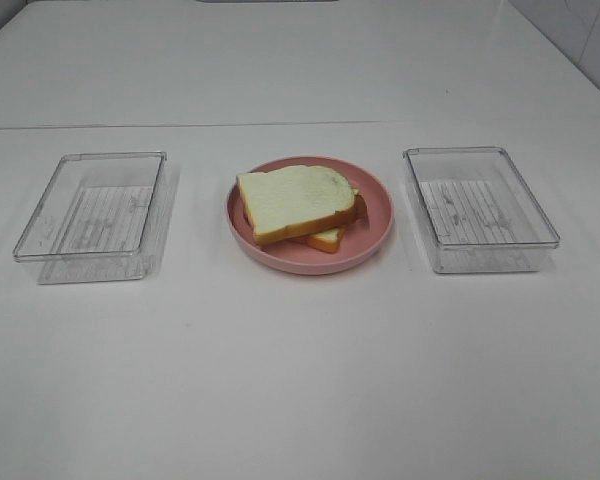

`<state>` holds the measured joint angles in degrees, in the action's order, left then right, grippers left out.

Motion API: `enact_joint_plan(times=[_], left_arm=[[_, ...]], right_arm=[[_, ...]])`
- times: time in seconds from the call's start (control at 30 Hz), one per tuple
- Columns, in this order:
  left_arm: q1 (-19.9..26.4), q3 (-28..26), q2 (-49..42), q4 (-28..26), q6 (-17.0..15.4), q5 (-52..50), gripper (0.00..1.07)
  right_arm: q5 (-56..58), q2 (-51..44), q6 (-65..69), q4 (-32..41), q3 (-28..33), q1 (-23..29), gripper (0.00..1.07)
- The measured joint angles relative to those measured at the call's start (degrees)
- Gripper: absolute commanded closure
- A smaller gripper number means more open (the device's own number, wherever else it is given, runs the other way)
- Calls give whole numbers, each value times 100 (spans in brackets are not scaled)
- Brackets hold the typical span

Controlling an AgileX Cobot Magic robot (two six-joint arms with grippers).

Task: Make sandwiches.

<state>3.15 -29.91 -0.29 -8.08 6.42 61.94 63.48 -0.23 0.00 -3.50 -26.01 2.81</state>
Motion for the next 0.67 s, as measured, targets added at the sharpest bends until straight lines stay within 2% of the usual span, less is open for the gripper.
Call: enact_joint_plan(times=[0.67], left_arm=[[0,0,0,0,0,0,16]], right_arm=[[-11,0,0,0,0,0,12]])
